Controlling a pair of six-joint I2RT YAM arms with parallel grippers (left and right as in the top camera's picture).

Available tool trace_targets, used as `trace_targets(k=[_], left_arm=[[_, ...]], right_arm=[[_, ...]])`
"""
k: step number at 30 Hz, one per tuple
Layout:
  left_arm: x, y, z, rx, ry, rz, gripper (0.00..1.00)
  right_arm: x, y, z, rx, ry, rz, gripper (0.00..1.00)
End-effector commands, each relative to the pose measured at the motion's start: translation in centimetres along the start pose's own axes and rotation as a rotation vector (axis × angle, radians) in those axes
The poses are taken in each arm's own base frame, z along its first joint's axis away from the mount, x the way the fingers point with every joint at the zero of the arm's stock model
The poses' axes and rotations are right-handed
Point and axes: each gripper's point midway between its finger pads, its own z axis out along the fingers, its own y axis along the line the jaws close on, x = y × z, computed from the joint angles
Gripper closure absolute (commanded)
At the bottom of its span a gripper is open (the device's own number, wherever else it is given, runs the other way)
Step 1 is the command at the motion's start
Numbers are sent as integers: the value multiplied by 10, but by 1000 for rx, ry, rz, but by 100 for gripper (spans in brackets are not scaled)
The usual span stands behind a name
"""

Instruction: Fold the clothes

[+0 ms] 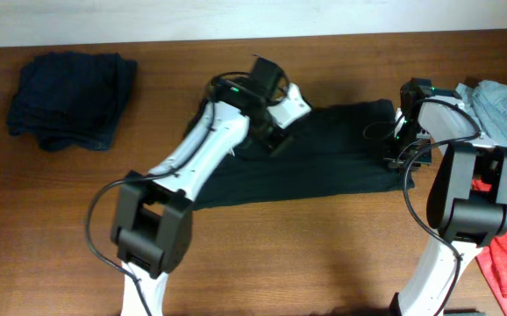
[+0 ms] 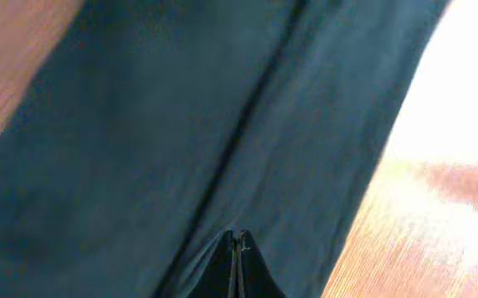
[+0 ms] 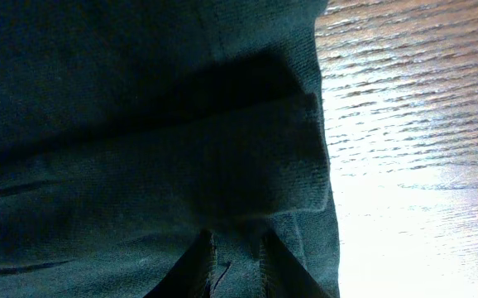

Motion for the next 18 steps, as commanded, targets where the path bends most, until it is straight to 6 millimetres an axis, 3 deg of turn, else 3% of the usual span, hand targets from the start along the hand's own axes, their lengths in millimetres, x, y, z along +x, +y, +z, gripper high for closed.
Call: trace_targets(k=[1, 10, 13, 15, 16, 18], left_arm=[[-3, -23, 30, 48, 20, 157, 100], [-11, -35, 70, 30, 14, 219, 98], [-12, -39, 75, 35, 14, 228, 94], [-12, -40, 77, 36, 15, 231, 85], [-13, -41, 77, 35, 12, 233, 76], [-14, -40, 79, 30, 11, 236, 71]], right_arm=[[-4, 0, -3, 0, -22, 5, 76], [-7, 1, -3, -1, -34, 6, 76], [-7, 1, -3, -1, -34, 6, 76], [-7, 1, -3, -1, -34, 6, 76], [-7, 1, -3, -1, -34, 6, 76], [-7, 1, -3, -1, -34, 6, 76]])
